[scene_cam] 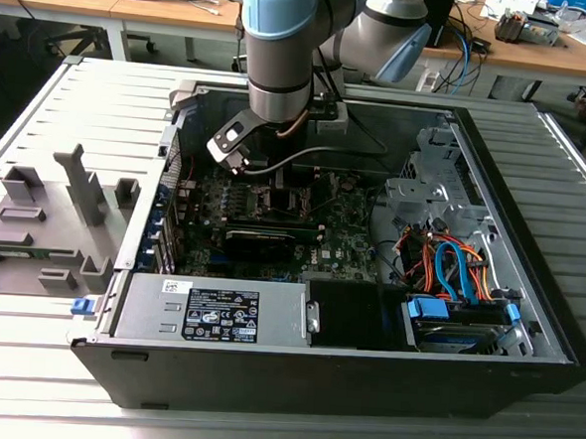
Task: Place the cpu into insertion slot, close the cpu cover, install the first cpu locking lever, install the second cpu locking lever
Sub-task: 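Place the cpu into insertion slot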
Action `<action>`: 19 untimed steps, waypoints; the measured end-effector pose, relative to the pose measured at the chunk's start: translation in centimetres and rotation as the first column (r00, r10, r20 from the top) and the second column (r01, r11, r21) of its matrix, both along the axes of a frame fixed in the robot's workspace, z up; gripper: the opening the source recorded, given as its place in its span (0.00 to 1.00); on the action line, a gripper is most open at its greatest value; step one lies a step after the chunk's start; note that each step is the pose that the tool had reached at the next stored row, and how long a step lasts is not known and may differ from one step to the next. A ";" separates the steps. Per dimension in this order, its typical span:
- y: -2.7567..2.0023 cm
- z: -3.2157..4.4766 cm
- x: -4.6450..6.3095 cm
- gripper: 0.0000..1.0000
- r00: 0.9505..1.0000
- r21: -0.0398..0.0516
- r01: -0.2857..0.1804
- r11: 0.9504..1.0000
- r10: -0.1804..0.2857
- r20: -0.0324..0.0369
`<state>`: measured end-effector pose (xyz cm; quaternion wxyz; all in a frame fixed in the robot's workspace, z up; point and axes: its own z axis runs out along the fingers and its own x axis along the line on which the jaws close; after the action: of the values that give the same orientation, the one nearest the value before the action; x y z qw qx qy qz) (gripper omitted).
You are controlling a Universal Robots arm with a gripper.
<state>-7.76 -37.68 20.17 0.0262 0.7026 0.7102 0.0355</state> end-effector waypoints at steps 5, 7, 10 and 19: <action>0.03 0.00 0.2 0.54 1.000 0.000 0.000 1.000 0.000 0.000; 0.03 -0.02 0.2 0.54 1.000 0.000 0.001 1.000 -0.001 0.000; 0.03 -0.05 0.2 0.54 1.000 0.000 0.012 1.000 -0.012 0.000; 0.03 -0.14 0.3 0.54 1.000 0.000 0.021 1.000 -0.021 0.000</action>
<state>-7.46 -37.66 20.03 0.0266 0.7102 0.7026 0.0351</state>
